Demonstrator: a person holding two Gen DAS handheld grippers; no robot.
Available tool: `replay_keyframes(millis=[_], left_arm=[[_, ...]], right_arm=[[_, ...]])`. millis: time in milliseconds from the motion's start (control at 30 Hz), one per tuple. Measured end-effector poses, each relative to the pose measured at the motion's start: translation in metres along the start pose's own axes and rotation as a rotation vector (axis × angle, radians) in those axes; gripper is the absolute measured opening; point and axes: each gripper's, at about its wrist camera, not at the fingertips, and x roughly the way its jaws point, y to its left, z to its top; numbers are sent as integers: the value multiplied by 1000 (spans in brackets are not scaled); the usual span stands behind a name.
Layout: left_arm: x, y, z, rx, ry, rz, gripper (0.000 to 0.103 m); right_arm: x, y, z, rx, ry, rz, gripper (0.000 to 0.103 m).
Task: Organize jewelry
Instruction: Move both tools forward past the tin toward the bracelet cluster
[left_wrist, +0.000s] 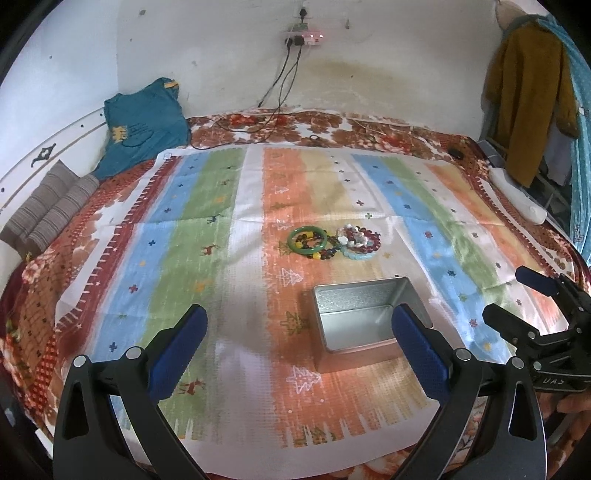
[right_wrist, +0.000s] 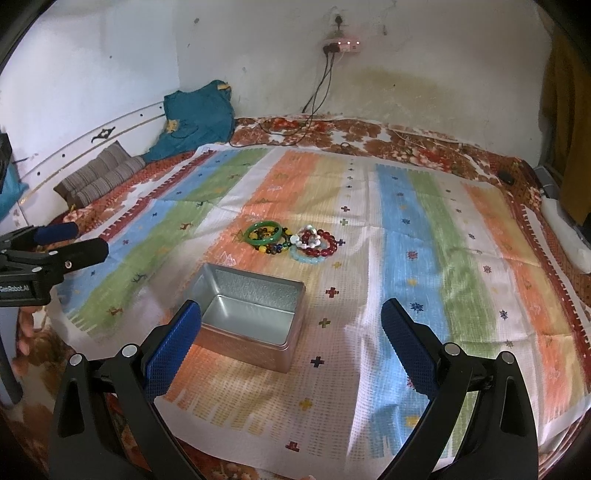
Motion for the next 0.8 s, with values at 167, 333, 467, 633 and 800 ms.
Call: replay_keyframes(millis=[167, 333, 467, 633, 800], left_arm=[[3, 3, 1, -17, 17, -6, 98], [8, 1, 1, -5, 43, -7, 98], [10, -1, 0, 5, 53, 2, 98], [11, 1, 1, -4, 57, 30, 98], [13, 7, 6, -22, 54, 30, 98]], right_arm=[[1, 1, 0, 9, 8, -6, 99], [6, 4, 7, 17, 19, -7, 99], [9, 2, 10, 17, 25, -4, 99], [9, 2, 11, 19, 25, -3, 99], [11, 2, 13, 21, 28, 2, 99]])
